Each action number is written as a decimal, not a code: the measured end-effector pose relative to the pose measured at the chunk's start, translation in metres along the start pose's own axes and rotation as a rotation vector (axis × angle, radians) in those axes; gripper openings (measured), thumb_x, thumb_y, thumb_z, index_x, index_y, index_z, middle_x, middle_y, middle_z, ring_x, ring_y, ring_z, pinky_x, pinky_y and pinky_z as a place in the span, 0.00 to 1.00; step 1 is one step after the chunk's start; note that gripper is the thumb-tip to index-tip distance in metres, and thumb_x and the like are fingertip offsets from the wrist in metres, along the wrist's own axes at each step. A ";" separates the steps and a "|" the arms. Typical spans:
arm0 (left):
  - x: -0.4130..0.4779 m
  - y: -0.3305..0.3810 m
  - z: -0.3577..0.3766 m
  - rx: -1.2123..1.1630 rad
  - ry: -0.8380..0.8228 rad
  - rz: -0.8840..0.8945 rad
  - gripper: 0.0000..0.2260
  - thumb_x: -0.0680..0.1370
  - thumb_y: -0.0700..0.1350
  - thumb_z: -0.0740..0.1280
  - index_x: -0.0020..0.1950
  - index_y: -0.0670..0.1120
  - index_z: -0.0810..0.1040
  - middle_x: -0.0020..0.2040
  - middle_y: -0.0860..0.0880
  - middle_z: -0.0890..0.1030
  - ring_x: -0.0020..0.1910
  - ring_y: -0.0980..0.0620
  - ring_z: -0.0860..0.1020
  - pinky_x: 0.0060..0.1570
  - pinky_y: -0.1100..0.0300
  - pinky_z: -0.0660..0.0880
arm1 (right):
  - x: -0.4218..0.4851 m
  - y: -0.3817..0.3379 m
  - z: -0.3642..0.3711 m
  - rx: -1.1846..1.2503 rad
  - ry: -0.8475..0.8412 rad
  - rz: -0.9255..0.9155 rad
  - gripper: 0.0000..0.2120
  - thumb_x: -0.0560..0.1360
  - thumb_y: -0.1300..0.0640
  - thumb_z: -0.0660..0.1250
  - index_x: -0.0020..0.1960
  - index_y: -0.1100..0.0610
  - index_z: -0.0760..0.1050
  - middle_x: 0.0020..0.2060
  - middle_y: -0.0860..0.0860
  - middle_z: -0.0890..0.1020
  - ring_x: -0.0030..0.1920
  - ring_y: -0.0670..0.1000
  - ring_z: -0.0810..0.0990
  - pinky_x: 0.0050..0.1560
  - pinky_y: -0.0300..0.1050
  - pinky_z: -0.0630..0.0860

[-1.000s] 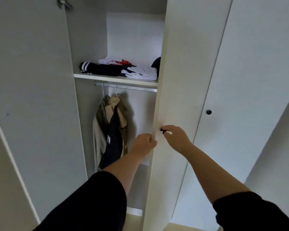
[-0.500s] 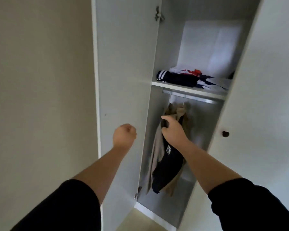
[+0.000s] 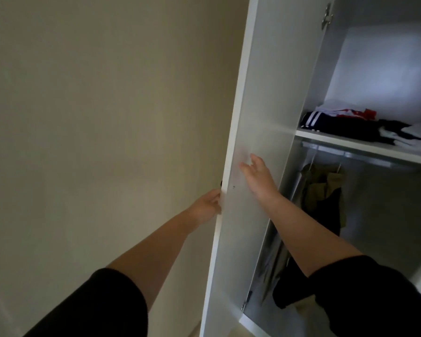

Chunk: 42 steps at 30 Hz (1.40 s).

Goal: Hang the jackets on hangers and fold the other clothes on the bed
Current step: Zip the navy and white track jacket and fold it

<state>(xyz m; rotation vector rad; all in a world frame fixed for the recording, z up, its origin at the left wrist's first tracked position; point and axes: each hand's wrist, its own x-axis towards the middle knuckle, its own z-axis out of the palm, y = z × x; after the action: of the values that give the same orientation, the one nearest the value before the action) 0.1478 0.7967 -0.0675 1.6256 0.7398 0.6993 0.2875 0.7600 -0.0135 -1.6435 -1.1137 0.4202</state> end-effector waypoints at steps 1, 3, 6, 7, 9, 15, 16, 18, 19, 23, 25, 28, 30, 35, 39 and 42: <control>0.002 -0.002 0.002 -0.012 -0.014 0.029 0.25 0.74 0.21 0.52 0.69 0.33 0.67 0.61 0.37 0.75 0.55 0.49 0.75 0.53 0.59 0.71 | 0.001 0.002 0.001 -0.001 0.006 0.008 0.26 0.81 0.49 0.59 0.77 0.53 0.57 0.74 0.51 0.63 0.73 0.52 0.64 0.68 0.45 0.61; 0.002 -0.006 0.002 -0.145 0.021 0.030 0.22 0.74 0.20 0.51 0.67 0.28 0.66 0.49 0.38 0.81 0.41 0.56 0.81 0.45 0.64 0.75 | 0.000 0.004 0.000 0.023 0.015 0.021 0.26 0.81 0.48 0.57 0.76 0.52 0.57 0.74 0.50 0.64 0.72 0.51 0.64 0.66 0.44 0.62; 0.005 -0.008 0.009 -0.304 0.009 -0.055 0.17 0.77 0.24 0.52 0.65 0.29 0.68 0.38 0.47 0.83 0.31 0.59 0.80 0.33 0.69 0.74 | -0.006 0.009 -0.007 0.072 0.087 0.036 0.22 0.81 0.44 0.54 0.73 0.50 0.64 0.70 0.50 0.70 0.67 0.52 0.70 0.64 0.45 0.65; 0.004 -0.005 0.015 -0.269 -0.029 -0.085 0.15 0.79 0.28 0.56 0.64 0.35 0.69 0.42 0.44 0.83 0.34 0.57 0.81 0.35 0.67 0.74 | -0.008 0.013 -0.013 0.111 0.146 0.049 0.20 0.82 0.44 0.53 0.69 0.50 0.69 0.66 0.51 0.74 0.63 0.51 0.74 0.63 0.47 0.68; 0.006 0.001 0.032 -0.187 -0.108 -0.117 0.15 0.80 0.35 0.59 0.66 0.46 0.66 0.53 0.39 0.81 0.43 0.49 0.82 0.42 0.63 0.75 | -0.015 0.019 -0.031 0.248 0.255 0.082 0.14 0.82 0.47 0.54 0.55 0.49 0.77 0.54 0.53 0.81 0.51 0.47 0.79 0.54 0.48 0.75; 0.032 0.023 0.109 0.026 -0.382 -0.037 0.14 0.83 0.46 0.56 0.68 0.47 0.69 0.55 0.38 0.82 0.49 0.42 0.82 0.43 0.58 0.79 | -0.041 0.051 -0.114 0.326 0.339 0.152 0.14 0.82 0.53 0.55 0.51 0.55 0.78 0.52 0.57 0.83 0.53 0.55 0.81 0.55 0.51 0.78; 0.038 0.026 0.124 0.060 -0.404 -0.009 0.12 0.83 0.46 0.57 0.64 0.46 0.71 0.54 0.39 0.82 0.47 0.44 0.83 0.44 0.57 0.79 | -0.045 0.056 -0.129 0.343 0.358 0.165 0.14 0.82 0.53 0.55 0.49 0.55 0.78 0.50 0.55 0.83 0.52 0.54 0.82 0.53 0.49 0.79; 0.050 0.030 0.156 0.127 -0.398 0.067 0.07 0.81 0.45 0.61 0.55 0.45 0.75 0.50 0.42 0.83 0.40 0.48 0.83 0.39 0.59 0.78 | -0.051 0.068 -0.159 0.334 0.390 0.172 0.14 0.82 0.53 0.55 0.47 0.54 0.78 0.44 0.52 0.85 0.48 0.52 0.83 0.48 0.45 0.79; 0.058 0.032 0.173 0.184 -0.383 0.119 0.05 0.80 0.45 0.63 0.51 0.44 0.76 0.48 0.44 0.83 0.38 0.50 0.83 0.35 0.62 0.76 | -0.055 0.074 -0.175 0.290 0.400 0.161 0.14 0.82 0.53 0.55 0.47 0.55 0.78 0.42 0.51 0.85 0.47 0.51 0.83 0.47 0.43 0.79; 0.089 0.044 0.237 0.465 -0.363 0.303 0.09 0.76 0.49 0.68 0.43 0.44 0.77 0.43 0.46 0.82 0.38 0.51 0.83 0.37 0.63 0.76 | -0.067 0.115 -0.246 -0.388 0.565 0.080 0.11 0.81 0.58 0.58 0.57 0.57 0.77 0.56 0.48 0.76 0.56 0.48 0.75 0.56 0.34 0.70; 0.104 0.051 0.271 0.600 -0.366 0.368 0.11 0.77 0.50 0.68 0.44 0.42 0.78 0.43 0.45 0.81 0.40 0.47 0.81 0.45 0.53 0.79 | -0.070 0.142 -0.285 -0.661 0.712 0.047 0.12 0.79 0.62 0.62 0.61 0.60 0.74 0.63 0.54 0.71 0.62 0.53 0.71 0.60 0.40 0.69; 0.125 0.060 0.320 0.751 -0.319 0.414 0.13 0.78 0.51 0.65 0.42 0.42 0.77 0.39 0.47 0.78 0.41 0.45 0.79 0.39 0.56 0.73 | -0.064 0.175 -0.336 -0.796 0.752 0.186 0.16 0.78 0.61 0.64 0.65 0.60 0.71 0.64 0.59 0.69 0.63 0.58 0.69 0.60 0.48 0.71; 0.142 0.063 0.351 0.788 -0.280 0.424 0.12 0.79 0.50 0.63 0.43 0.43 0.78 0.40 0.46 0.78 0.43 0.44 0.79 0.37 0.58 0.69 | -0.053 0.194 -0.359 -0.836 0.666 0.285 0.17 0.78 0.61 0.62 0.67 0.60 0.69 0.64 0.60 0.69 0.63 0.59 0.69 0.60 0.51 0.72; 0.184 0.072 0.410 0.883 -0.168 0.434 0.11 0.79 0.49 0.63 0.48 0.44 0.79 0.49 0.44 0.81 0.50 0.42 0.79 0.40 0.58 0.68 | -0.023 0.221 -0.386 -0.822 0.480 0.153 0.05 0.77 0.64 0.60 0.49 0.58 0.73 0.46 0.53 0.77 0.47 0.57 0.77 0.44 0.45 0.69; 0.217 0.072 0.440 0.906 -0.104 0.449 0.11 0.79 0.50 0.62 0.49 0.44 0.78 0.50 0.45 0.80 0.51 0.43 0.79 0.40 0.58 0.67 | 0.012 0.236 -0.407 -0.825 0.384 0.095 0.04 0.75 0.61 0.66 0.44 0.57 0.78 0.42 0.50 0.80 0.44 0.53 0.78 0.42 0.42 0.68; 0.235 0.072 0.451 0.927 -0.088 0.440 0.10 0.80 0.50 0.61 0.43 0.47 0.75 0.47 0.46 0.80 0.48 0.44 0.79 0.38 0.58 0.67 | 0.034 0.247 -0.414 -0.831 0.399 0.081 0.05 0.75 0.63 0.65 0.44 0.56 0.79 0.41 0.49 0.81 0.43 0.51 0.78 0.43 0.40 0.70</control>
<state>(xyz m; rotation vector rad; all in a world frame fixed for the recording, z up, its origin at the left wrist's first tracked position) 0.6513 0.6953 -0.0577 2.7040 0.6835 0.6094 0.7208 0.5532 -0.0675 -2.3574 -0.9633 -0.3785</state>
